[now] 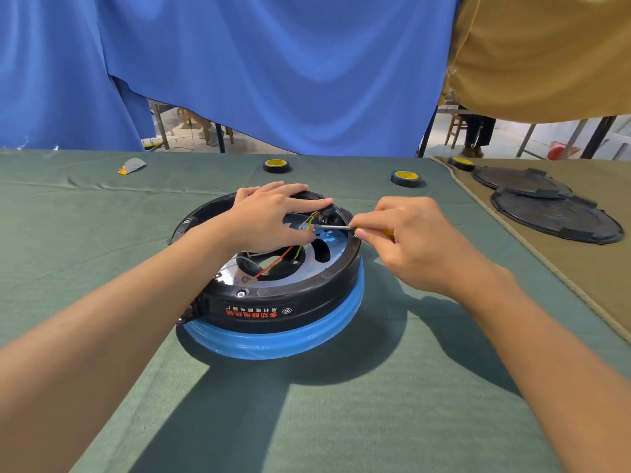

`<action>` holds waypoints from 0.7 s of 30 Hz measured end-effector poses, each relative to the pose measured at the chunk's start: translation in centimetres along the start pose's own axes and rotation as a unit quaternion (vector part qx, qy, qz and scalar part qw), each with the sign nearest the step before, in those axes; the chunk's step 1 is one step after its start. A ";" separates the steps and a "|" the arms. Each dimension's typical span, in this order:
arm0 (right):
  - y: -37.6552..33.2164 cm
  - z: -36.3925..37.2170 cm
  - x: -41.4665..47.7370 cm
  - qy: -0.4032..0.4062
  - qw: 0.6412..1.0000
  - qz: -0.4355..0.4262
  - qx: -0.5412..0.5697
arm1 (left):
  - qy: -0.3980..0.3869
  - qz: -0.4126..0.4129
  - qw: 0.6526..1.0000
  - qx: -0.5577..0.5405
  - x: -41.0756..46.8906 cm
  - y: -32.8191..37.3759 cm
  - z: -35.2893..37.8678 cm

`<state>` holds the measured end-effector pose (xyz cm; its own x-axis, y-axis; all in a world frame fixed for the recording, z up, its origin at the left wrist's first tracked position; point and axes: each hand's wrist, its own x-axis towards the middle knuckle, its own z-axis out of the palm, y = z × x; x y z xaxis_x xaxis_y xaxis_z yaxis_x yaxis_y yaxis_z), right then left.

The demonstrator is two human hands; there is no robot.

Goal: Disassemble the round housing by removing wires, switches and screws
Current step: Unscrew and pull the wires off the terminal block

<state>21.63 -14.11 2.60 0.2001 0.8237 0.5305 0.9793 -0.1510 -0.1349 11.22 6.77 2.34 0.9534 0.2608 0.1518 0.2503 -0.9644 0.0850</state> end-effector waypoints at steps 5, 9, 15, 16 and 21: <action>0.4 0.3 -0.2 0.067 0.997 0.033 0.019 | 0.061 0.013 0.996 -0.065 -0.7 0.1 -0.5; 0.7 0.6 -0.4 0.122 0.991 0.046 0.029 | 0.114 0.022 0.989 -0.093 -1.2 0.4 -0.5; 1.2 1.7 -0.6 0.142 0.987 0.063 0.050 | 0.123 0.048 0.988 -0.081 -1.7 1.1 -0.6; 1.3 2.0 -0.7 0.150 0.984 0.075 0.059 | 0.123 0.047 0.989 -0.075 -1.7 1.1 -0.6; 1.5 3.0 -0.4 0.119 0.973 0.175 0.092 | 0.118 0.040 0.991 -0.056 -1.6 1.8 -0.7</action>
<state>22.91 -13.07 -0.30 0.5428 0.5865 0.6011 0.8324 -0.2806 -0.4778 10.00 4.59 2.93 0.9002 0.1991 0.3874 0.1424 -0.9750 0.1704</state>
